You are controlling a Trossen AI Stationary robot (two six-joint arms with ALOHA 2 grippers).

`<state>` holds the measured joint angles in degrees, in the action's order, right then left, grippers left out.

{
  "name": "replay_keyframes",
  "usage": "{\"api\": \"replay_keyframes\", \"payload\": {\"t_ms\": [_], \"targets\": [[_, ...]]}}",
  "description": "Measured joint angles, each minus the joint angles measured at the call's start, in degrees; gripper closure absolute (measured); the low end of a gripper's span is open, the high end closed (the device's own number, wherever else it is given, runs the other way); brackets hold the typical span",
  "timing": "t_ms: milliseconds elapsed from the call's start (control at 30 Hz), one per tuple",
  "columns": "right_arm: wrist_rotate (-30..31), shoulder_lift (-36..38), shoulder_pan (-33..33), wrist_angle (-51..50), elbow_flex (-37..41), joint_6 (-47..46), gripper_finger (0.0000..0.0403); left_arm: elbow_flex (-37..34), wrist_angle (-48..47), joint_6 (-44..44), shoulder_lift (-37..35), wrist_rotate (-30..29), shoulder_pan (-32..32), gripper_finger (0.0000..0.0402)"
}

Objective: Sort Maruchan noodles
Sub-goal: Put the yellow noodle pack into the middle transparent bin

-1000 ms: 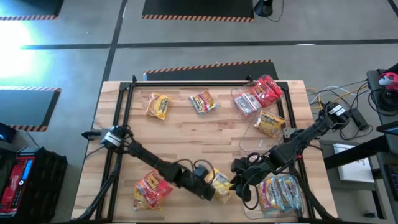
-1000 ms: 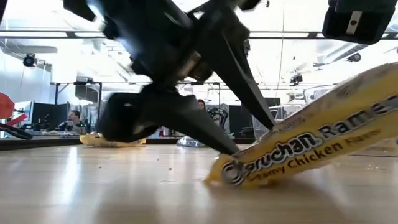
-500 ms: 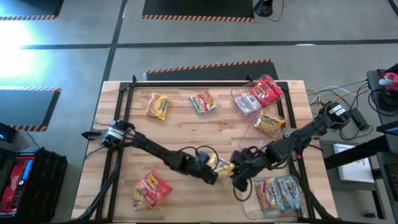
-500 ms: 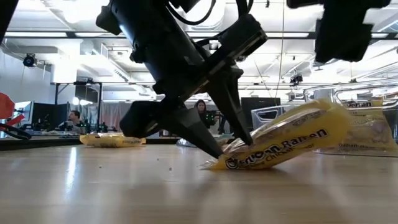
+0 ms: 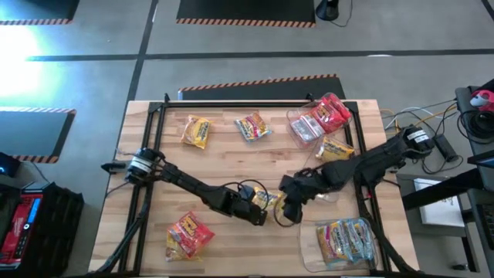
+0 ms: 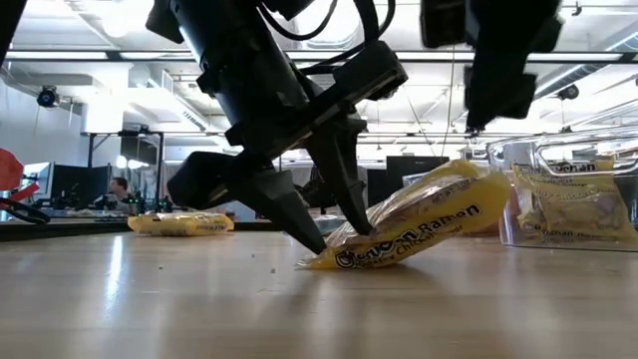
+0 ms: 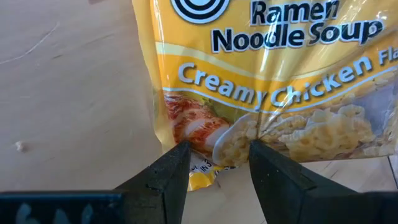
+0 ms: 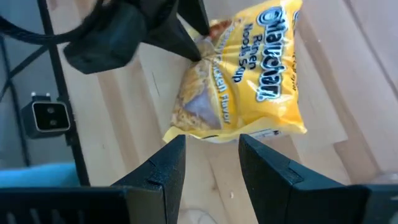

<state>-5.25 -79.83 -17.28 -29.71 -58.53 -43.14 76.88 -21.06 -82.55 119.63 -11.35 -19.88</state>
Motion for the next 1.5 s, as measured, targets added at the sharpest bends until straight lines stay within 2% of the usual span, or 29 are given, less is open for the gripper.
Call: {"api": "replay_keyframes", "payload": {"t_ms": [167,367,500,700,867,1033,1167,1500], "targets": [[-7.0,-1.6,6.1,0.0,0.2,4.2,0.0266,0.0,-0.5,0.0,0.0,0.1,0.0,0.0256],[-6.3,-1.8,10.8,0.3,0.2,10.7,0.0266,-0.2,-1.9,0.0,0.0,0.2,0.0,0.0256],[-5.2,-1.9,13.1,0.9,0.2,11.3,0.0266,-0.8,-1.6,-0.5,-0.1,0.3,0.0,0.0256],[-6.2,-2.5,14.2,-0.6,0.2,13.1,0.0258,-1.0,-1.4,-0.7,-0.1,0.6,0.0,0.0256],[-10.1,-2.9,14.6,0.0,0.3,14.6,0.0223,-1.0,-1.3,-0.7,-0.1,0.9,0.0,0.0256],[-10.3,-3.9,15.3,0.7,0.4,14.9,0.0188,-1.0,-1.3,-0.6,-0.1,0.4,-0.2,0.0256],[-10.8,-5.9,16.4,2.0,0.5,14.7,0.0179,-1.1,-1.3,-0.5,-0.1,-0.1,-0.4,0.0256],[-22.1,-11.9,17.4,7.3,0.5,12.8,0.0179,-1.3,-0.9,-0.9,-0.1,-1.2,-0.7,0.0256]]}}
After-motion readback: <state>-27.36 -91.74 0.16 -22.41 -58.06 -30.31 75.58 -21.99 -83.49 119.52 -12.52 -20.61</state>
